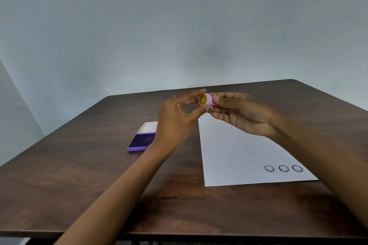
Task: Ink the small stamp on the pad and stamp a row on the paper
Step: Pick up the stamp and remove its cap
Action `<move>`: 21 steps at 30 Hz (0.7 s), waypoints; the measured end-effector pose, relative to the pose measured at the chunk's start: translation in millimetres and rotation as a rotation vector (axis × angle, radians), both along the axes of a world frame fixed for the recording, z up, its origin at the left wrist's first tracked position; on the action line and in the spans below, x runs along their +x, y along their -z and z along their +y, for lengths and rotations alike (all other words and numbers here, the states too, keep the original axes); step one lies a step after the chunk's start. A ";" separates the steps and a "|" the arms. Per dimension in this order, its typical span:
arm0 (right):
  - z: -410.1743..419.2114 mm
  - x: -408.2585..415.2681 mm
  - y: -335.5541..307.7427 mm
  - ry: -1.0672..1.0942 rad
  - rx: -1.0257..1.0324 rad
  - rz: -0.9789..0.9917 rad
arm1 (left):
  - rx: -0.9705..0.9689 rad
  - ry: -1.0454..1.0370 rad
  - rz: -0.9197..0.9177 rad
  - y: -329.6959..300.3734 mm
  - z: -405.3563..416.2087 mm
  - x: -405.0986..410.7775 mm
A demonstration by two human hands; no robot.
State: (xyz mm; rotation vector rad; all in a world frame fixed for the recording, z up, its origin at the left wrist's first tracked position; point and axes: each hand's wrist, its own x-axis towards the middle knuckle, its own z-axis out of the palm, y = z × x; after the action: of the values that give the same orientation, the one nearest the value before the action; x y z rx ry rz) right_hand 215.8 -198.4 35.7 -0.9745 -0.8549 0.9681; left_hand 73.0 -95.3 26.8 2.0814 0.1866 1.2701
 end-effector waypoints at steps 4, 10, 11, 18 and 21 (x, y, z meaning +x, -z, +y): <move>0.8 -0.2 -1.0 0.025 0.019 0.004 | -0.011 0.016 0.012 -3.6 1.6 -3.0; 3.1 -3.0 -0.2 0.070 0.074 -0.008 | -0.028 0.031 0.013 -4.7 3.5 -2.5; 3.5 -3.9 -0.1 0.080 0.088 -0.008 | -0.036 0.031 0.009 -4.5 3.5 -2.3; 6.2 -4.7 0.8 0.186 0.164 -0.047 | -0.246 0.080 -0.019 -5.1 8.4 -2.7; 3.7 -0.3 0.3 0.190 0.177 -0.028 | -0.297 0.061 -0.012 -5.2 14.7 -2.8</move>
State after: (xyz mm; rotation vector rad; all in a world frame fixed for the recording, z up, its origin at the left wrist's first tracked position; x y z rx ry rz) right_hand 215.5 -194.6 35.4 -0.9010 -0.8399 0.7062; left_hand 70.1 -80.6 32.1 1.8119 0.2854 1.1427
